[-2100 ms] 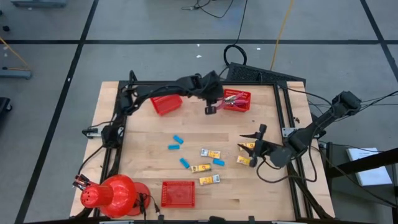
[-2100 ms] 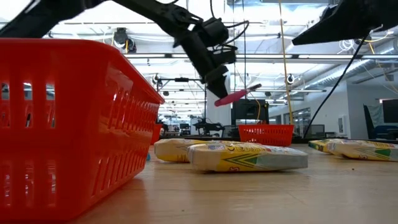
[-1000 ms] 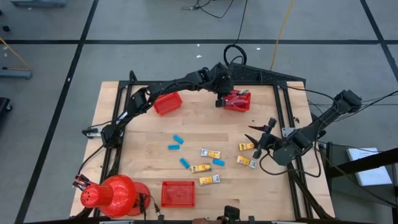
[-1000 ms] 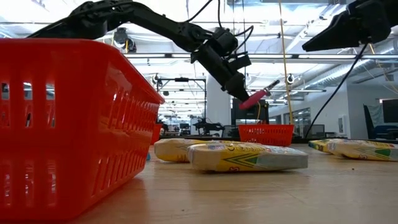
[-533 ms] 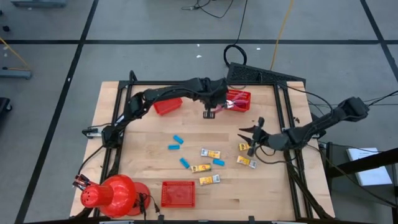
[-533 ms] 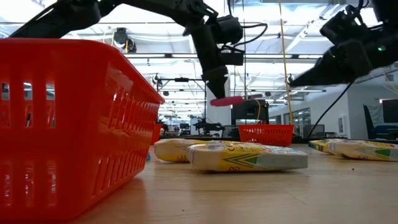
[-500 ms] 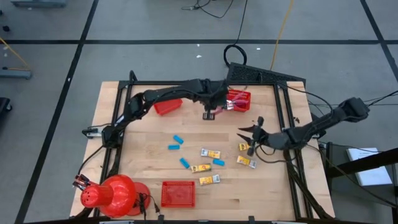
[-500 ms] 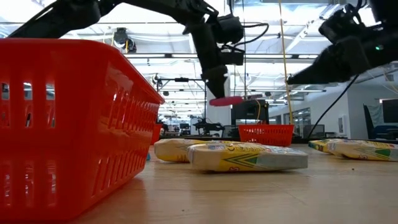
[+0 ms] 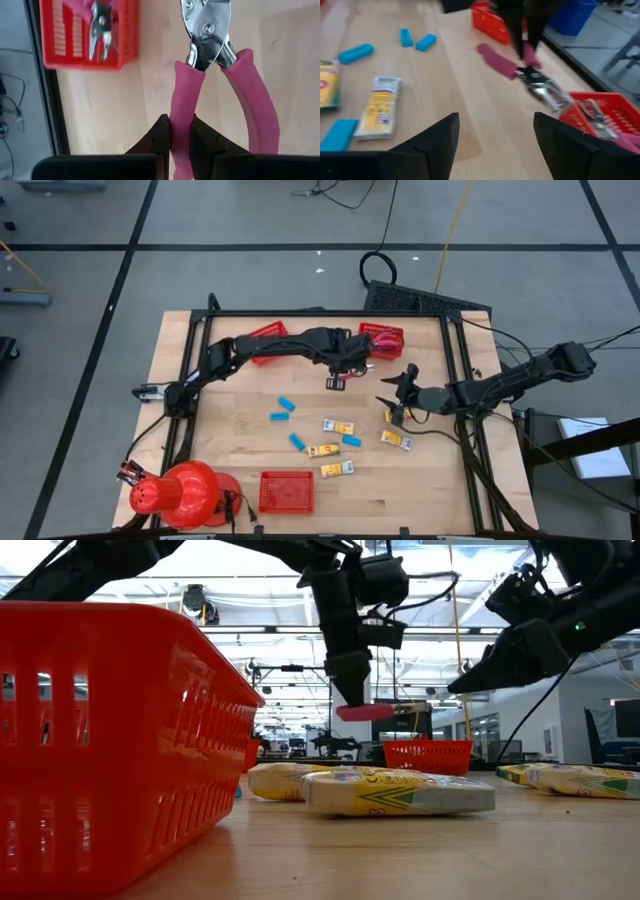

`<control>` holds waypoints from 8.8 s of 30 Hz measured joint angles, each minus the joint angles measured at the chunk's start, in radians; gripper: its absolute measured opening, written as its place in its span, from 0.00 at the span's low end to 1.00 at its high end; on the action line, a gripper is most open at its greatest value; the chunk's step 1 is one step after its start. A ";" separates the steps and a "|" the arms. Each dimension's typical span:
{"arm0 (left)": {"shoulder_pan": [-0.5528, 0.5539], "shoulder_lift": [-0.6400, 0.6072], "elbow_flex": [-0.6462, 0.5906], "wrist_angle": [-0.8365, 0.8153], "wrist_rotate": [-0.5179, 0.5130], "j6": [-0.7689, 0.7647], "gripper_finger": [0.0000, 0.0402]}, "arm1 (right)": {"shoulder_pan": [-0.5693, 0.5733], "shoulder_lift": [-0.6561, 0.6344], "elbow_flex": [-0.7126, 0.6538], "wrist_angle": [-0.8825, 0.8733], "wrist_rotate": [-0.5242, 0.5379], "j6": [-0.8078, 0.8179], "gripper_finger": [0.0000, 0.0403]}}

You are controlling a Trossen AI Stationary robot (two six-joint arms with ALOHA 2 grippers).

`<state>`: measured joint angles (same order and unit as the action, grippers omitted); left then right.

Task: Pick & Place School Supplies
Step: Put the pink hole puncher into the top right red bin, then put the blue eraser into the top left red bin

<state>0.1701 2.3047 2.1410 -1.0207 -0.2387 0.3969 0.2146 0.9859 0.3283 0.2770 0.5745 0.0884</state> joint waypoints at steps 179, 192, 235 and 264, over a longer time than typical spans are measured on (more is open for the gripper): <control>-0.108 -1.073 -1.687 1.018 0.168 -0.549 0.56 | -0.144 0.102 0.075 0.193 -0.284 -0.084 0.57; -0.108 -0.853 -1.428 0.688 0.193 -0.402 0.56 | -0.082 0.103 0.075 0.166 -0.257 -0.090 0.57; -0.103 -0.667 -1.360 0.724 0.177 -0.312 0.12 | -0.069 0.103 0.075 0.159 -0.257 -0.065 0.57; 0.121 -0.912 -1.361 0.644 -0.151 -0.397 0.12 | -0.069 0.103 0.074 0.156 -0.257 -0.048 0.57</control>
<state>0.2908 1.3922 0.7795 -0.3771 -0.3899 -0.0003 0.1459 1.0885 0.4023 0.4328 0.3170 0.0406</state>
